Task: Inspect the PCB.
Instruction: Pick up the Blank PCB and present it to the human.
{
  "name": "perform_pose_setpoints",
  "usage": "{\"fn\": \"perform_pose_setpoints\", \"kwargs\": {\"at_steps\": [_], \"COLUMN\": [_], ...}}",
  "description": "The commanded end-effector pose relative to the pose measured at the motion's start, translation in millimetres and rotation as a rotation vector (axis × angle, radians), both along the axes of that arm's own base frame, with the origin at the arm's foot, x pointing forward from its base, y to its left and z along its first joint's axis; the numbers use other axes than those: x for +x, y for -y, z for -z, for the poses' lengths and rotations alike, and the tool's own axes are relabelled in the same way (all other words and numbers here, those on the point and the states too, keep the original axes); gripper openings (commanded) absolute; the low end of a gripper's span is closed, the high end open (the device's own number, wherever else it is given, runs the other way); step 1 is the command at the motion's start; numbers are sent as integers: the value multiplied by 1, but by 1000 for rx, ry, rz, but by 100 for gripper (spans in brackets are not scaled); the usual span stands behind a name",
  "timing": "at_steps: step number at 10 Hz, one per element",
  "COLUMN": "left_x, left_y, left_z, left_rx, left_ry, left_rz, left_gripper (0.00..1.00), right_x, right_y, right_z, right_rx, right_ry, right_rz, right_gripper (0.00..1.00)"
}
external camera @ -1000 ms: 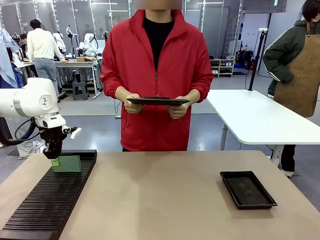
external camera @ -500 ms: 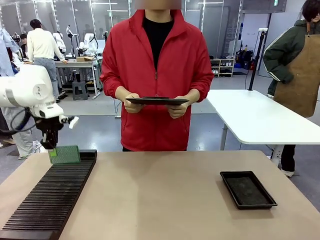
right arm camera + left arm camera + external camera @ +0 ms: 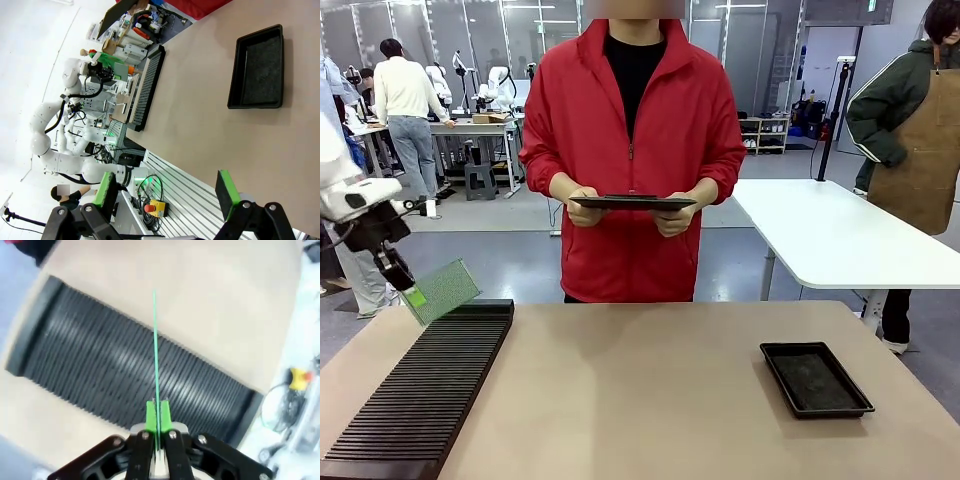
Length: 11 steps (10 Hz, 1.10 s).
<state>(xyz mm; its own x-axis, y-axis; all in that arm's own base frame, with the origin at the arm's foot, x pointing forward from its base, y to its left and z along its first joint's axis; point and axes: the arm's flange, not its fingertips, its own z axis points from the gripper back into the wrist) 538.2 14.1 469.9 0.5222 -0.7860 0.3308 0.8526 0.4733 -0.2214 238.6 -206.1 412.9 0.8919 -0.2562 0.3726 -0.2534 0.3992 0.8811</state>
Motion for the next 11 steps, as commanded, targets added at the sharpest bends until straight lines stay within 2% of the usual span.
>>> {"fn": "perform_pose_setpoints", "kwargs": {"at_steps": [1,2,3,4,8,9,10,11], "left_x": [-24,-28,-31,-19,-24,-12,4,19], "left_y": [1,4,7,-3,-2,6,8,8], "left_z": [25,32,31,30,35,23,17,19], "left_rx": [-161,-183,-83,-157,-156,-355,-570,-679], "left_ry": [18,13,66,-44,-25,-184,-306,-377], "left_rz": [-107,-106,-18,-103,-95,-146,-185,-245], "left_gripper": [0,0,0,0,3,3,3,3], "right_x": [0,0,0,0,0,0,0,0], "right_y": [2,2,2,2,2,2,2,2], "right_z": [-1,-1,-1,-1,-1,-1,-1,-1], "right_rx": [5,5,5,5,5,5,5,5], "right_ry": [27,27,27,27,27,27,27,27], "right_rz": [-4,-4,-4,-4,-4,-4,-4,-4], "right_gripper": [100,100,100,100,100,100,100,100]}}
